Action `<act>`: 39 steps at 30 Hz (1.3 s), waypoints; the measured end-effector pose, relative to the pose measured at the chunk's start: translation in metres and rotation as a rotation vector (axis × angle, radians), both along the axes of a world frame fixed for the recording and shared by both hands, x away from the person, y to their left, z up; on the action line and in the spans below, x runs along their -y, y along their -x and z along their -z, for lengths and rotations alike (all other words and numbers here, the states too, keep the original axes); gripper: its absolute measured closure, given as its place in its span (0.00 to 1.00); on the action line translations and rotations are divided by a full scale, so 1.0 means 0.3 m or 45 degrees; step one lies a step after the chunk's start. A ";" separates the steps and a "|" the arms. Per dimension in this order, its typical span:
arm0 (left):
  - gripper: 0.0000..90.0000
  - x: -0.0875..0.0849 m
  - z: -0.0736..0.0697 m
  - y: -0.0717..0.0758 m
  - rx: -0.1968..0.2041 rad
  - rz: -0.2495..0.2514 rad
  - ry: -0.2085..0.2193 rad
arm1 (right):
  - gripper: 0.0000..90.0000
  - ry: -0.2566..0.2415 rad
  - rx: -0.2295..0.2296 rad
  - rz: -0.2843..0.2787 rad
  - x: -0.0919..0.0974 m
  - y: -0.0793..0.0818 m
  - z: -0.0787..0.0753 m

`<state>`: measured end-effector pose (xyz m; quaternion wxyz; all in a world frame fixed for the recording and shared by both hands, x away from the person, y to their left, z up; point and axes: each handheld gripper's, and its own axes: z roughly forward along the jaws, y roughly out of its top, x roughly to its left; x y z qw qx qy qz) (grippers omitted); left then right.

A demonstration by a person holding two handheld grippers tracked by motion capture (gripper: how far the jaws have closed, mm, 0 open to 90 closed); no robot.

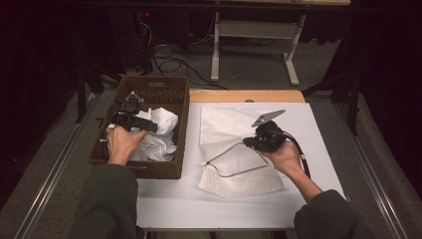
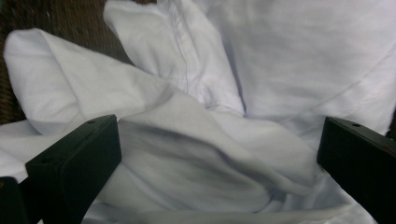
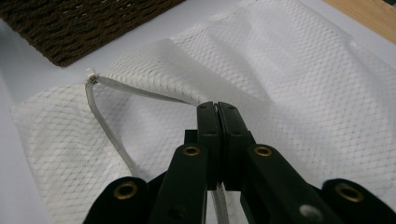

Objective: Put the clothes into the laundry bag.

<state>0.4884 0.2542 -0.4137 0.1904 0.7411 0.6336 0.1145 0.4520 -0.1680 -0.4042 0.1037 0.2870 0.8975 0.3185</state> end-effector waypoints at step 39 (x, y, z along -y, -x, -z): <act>0.00 -0.041 0.211 -0.091 -0.307 0.060 0.035 | 1.00 0.006 0.038 0.064 0.016 0.009 -0.040</act>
